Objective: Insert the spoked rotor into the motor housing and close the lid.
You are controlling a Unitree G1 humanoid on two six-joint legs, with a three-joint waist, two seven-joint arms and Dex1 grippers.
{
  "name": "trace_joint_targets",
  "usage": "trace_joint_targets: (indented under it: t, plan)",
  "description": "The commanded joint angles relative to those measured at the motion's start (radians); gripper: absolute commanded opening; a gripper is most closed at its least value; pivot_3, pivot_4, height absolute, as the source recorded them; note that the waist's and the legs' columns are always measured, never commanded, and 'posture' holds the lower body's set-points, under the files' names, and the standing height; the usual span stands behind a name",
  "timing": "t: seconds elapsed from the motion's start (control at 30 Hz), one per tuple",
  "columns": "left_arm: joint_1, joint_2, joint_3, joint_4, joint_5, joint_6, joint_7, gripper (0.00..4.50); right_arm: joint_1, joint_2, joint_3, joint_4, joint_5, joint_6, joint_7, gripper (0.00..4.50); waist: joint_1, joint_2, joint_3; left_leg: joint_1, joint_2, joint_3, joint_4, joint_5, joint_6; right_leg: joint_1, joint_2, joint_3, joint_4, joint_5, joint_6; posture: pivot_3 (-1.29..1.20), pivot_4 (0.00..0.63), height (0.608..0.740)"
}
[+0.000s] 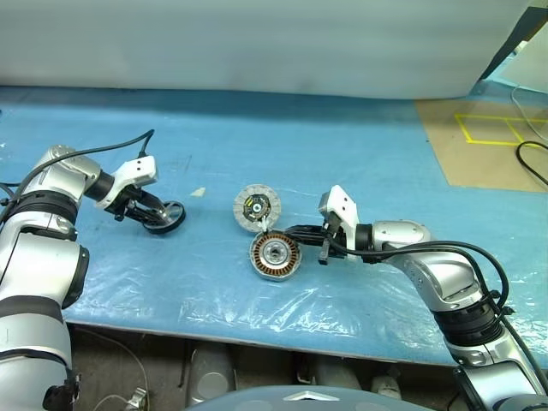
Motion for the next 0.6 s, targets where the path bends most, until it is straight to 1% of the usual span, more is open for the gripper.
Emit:
trace_joint_targets:
  t: [0.03, 0.3, 0.6]
  plan:
    - [0.018, -0.011, 0.023, 0.001, 0.004, 0.0, 0.015, 2.57, 0.0, -0.008, -0.011, -0.056, 0.016, 0.001, -0.006, 0.0, 0.0, 0.0, 0.0, 0.0, 0.0, 0.0, 0.0, 0.0, 0.0, 0.0, 0.0, 0.0, 0.0, 0.0, 0.0, 0.0, 0.15, 0.74]
    - [0.057, -0.021, 0.024, -0.009, 0.032, -0.006, 0.015, 2.57, 0.003, -0.017, -0.013, -0.067, 0.016, 0.008, -0.013, 0.0, -0.001, 0.0, 0.0, 0.003, 0.0, 0.0, 0.0, 0.0, 0.0, 0.002, 0.0, 0.0, 0.0, -0.002, -0.003, 0.0, 0.15, 0.74]
    - [0.074, 0.017, -0.001, -0.016, 0.082, -0.043, 0.01, 2.57, 0.001, -0.019, -0.012, -0.07, 0.018, 0.013, -0.016, 0.0, -0.005, 0.001, -0.001, 0.004, 0.0, 0.0, 0.0, 0.0, 0.0, 0.002, 0.0, 0.001, 0.0, -0.002, -0.003, 0.0, 0.15, 0.74]
